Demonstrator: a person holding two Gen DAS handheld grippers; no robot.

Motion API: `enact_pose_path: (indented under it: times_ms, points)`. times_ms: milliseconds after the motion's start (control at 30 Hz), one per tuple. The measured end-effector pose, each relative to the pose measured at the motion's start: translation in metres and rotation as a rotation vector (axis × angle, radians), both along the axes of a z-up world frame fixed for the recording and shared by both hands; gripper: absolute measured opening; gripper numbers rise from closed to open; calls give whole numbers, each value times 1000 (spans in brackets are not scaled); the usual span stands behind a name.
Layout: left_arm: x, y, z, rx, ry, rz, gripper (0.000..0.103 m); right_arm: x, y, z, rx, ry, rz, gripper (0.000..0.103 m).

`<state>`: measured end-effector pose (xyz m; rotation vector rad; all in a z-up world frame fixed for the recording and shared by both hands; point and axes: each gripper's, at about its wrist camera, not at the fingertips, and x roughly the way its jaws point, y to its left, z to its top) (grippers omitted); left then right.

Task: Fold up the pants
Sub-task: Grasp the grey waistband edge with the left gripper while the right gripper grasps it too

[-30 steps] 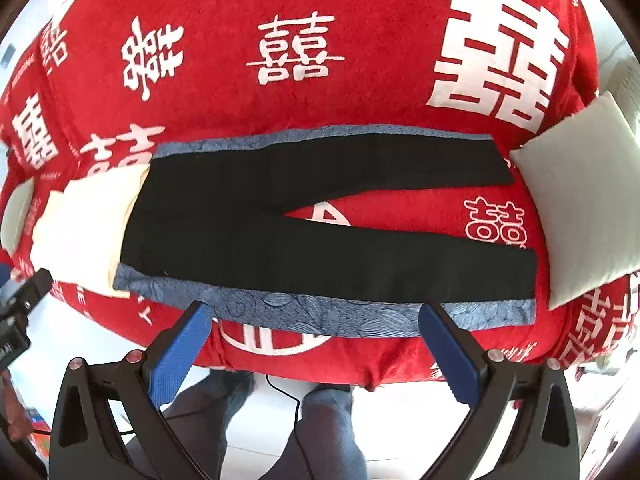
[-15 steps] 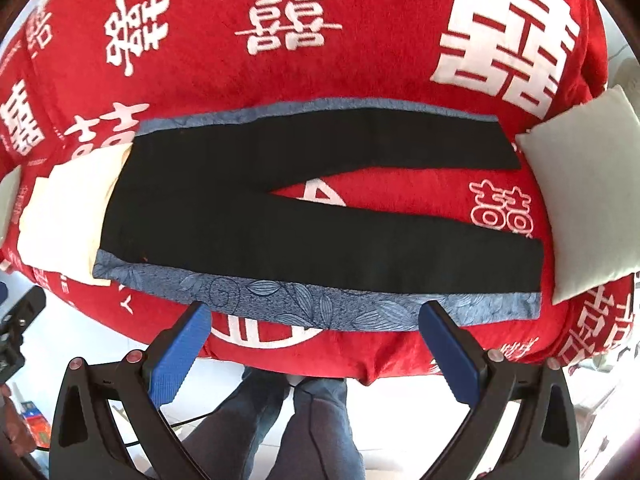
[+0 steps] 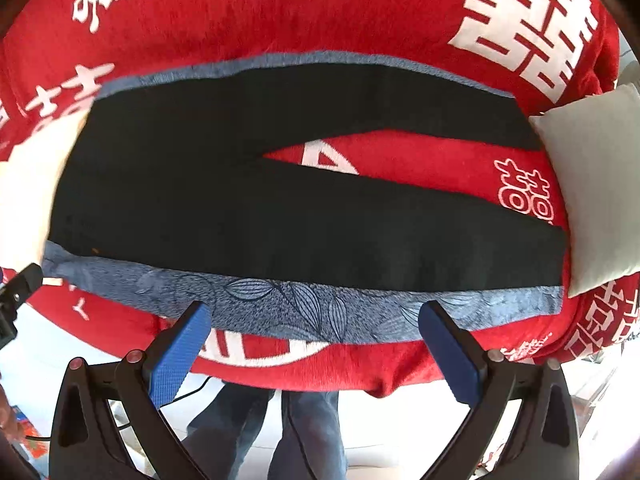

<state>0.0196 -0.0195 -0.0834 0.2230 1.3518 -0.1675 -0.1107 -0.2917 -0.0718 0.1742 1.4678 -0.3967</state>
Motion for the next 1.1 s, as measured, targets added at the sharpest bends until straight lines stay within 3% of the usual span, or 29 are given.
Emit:
enact_pose_path:
  times_ms: [333, 533, 600, 700, 767, 833, 867, 900, 967, 1100]
  points:
    - [13, 17, -52, -48, 16, 76, 103, 3, -4, -45, 75, -63, -42, 103]
    - [21, 30, -62, -72, -6, 86, 103, 5, -3, -52, 151, -118, -68, 103]
    - [22, 43, -62, -135, 6, 115, 103, 2, -7, -52, 244, -160, -101, 103]
    - [22, 67, -63, -251, 9, 165, 103, -13, -20, -59, 492, -251, -179, 101]
    - [22, 85, -70, -303, 19, 203, 103, -26, -29, -70, 624, -291, -223, 93]
    - [22, 99, -80, -348, 46, 236, 103, -40, -35, -84, 718, -300, -263, 70]
    - [21, 105, -86, -378, 67, 253, 103, -49, -38, -95, 771, -296, -295, 66]
    - [20, 109, -92, -393, 81, 264, 103, -57, -41, -104, 810, -292, -323, 60]
    - [13, 113, -103, -396, 107, 279, 103, -73, -45, -121, 894, -295, -379, 60]
    - [8, 115, -118, -415, 150, 300, 103, -97, -53, -144, 935, -305, -449, 60]
